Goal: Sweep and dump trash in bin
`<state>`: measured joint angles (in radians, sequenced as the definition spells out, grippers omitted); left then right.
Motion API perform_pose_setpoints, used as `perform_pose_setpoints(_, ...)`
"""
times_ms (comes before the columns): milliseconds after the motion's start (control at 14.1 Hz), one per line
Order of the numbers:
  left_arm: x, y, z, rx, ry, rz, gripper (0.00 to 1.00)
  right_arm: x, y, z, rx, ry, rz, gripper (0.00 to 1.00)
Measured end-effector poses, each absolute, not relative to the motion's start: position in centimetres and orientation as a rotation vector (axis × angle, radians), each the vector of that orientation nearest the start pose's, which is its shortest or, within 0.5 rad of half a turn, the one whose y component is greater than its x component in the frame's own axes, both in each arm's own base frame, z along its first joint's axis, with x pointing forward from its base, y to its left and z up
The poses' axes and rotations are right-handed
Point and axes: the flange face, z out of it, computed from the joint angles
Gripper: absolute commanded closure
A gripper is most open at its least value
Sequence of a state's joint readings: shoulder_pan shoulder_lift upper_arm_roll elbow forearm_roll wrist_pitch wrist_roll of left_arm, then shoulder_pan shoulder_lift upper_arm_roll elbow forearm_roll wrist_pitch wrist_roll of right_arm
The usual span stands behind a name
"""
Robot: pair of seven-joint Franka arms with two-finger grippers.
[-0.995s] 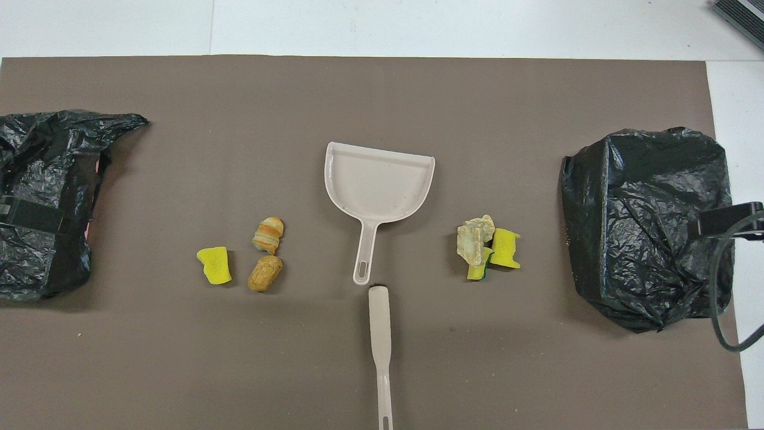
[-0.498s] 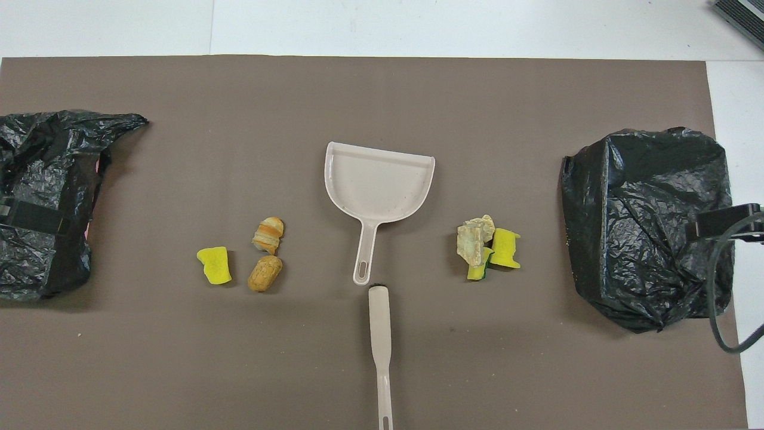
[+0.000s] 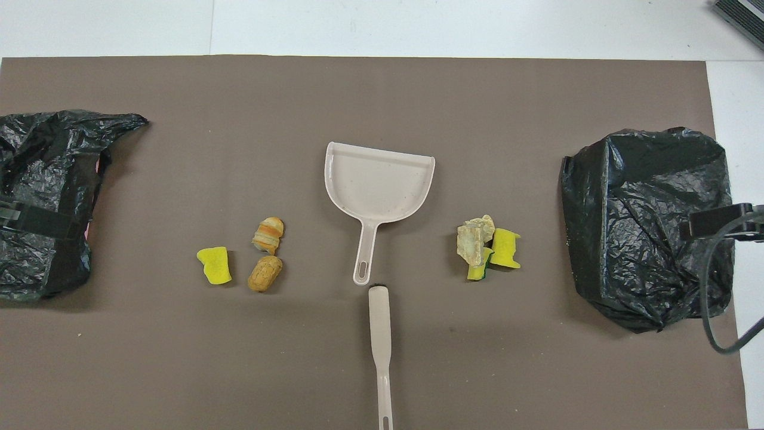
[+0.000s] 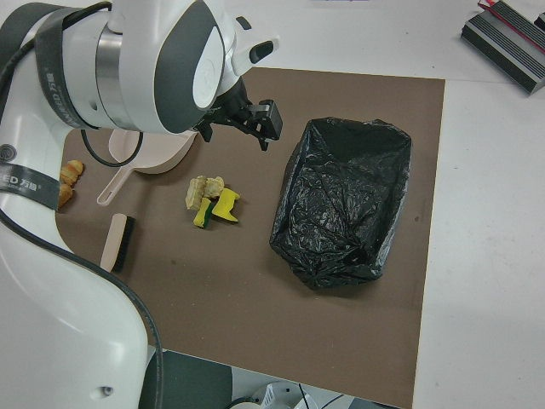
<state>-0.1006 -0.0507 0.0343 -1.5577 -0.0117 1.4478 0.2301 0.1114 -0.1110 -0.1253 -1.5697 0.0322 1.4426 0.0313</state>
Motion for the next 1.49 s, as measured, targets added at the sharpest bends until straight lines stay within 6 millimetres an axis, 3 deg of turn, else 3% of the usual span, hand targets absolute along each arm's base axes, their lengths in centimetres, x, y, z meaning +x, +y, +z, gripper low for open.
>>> perform_pose_setpoints(213, 52.0, -6.1, 64.5, -3.11, 0.544, 0.111, 0.0, 50.6, -0.8, 67.2, -3.095, 0.063, 0.027, 0.0)
perform_pose_setpoints(711, 49.1, -14.8, 64.6, -3.048, 0.785, 0.153, 0.0, 50.4, -0.9, 67.1, -3.095, 0.065, 0.056, 0.0)
perform_pose_setpoints(1138, 41.2, -26.3, 65.7, -3.022, 0.678, 0.17, 0.0, 50.4, -0.9, 67.1, -3.095, 0.065, 0.057, 0.0)
perform_pose_setpoints(1493, 35.1, -33.4, 62.7, -3.016, 0.523, 0.153, 0.0, 50.4, -0.9, 67.1, -3.095, 0.066, 0.057, 0.0)
